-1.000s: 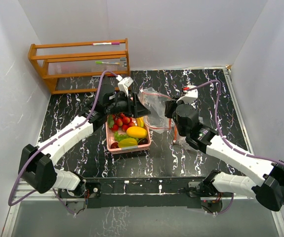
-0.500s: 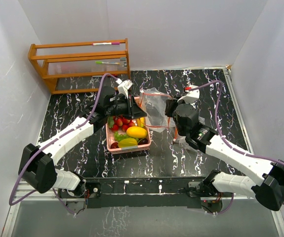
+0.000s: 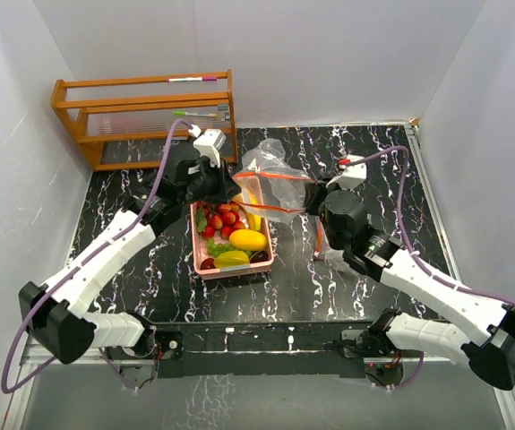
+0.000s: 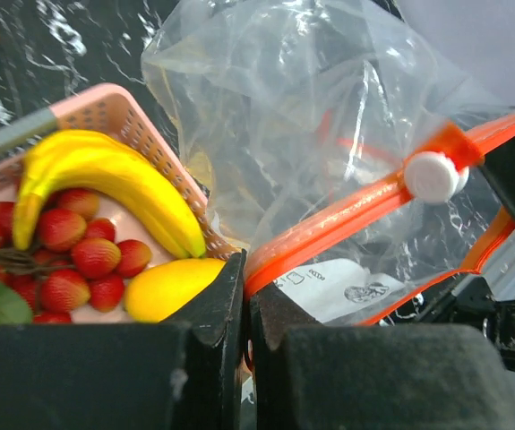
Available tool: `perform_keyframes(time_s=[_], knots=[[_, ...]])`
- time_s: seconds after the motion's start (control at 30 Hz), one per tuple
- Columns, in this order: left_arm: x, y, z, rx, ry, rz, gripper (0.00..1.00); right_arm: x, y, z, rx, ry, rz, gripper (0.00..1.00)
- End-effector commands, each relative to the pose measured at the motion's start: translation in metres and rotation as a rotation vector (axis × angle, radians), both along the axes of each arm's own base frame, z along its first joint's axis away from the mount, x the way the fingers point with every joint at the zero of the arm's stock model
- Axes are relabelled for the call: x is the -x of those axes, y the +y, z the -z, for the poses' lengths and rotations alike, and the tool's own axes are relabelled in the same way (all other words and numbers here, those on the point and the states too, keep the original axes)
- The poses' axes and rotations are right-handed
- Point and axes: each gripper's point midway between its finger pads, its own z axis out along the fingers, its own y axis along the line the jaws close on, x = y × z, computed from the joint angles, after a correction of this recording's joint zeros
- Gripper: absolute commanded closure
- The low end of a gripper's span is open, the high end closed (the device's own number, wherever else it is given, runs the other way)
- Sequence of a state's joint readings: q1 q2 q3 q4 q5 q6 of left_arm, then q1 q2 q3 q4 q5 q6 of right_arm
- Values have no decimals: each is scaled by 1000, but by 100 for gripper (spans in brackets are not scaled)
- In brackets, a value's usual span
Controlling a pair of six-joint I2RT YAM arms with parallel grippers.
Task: Place the food in the zip-top bag and seal the zipper
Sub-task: Open the zipper of the food storage bag, then pick up the fake fruit from the bin.
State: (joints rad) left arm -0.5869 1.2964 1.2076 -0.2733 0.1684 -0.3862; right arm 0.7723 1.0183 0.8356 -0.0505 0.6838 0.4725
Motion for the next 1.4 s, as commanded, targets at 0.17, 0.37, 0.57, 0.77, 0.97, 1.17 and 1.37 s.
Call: perform_keyframes(time_s=[0.17, 0.37, 0.57, 0.77, 0.97, 1.17, 1.37], knots=[[-7, 41, -31, -138, -107, -112, 100, 29, 97, -67, 94, -121, -621, 46], [-15, 76, -55, -260, -181, -239, 100, 74, 114, -106, 42, -277, -865, 26], [-15, 121, -85, -393, -256, -386, 100, 91, 96, -124, -7, -350, -845, 22], [-7, 186, -108, -607, -312, -616, 100, 51, 97, -66, 78, -132, -707, 28], [6, 228, -110, -792, -303, -756, 100, 19, 117, -8, 156, 15, -667, 33], [9, 243, -79, -881, -222, -760, 100, -4, 154, 11, 191, 29, -685, 34], [11, 250, -64, -866, -177, -767, 100, -24, 191, 35, 190, 50, -708, 34]])
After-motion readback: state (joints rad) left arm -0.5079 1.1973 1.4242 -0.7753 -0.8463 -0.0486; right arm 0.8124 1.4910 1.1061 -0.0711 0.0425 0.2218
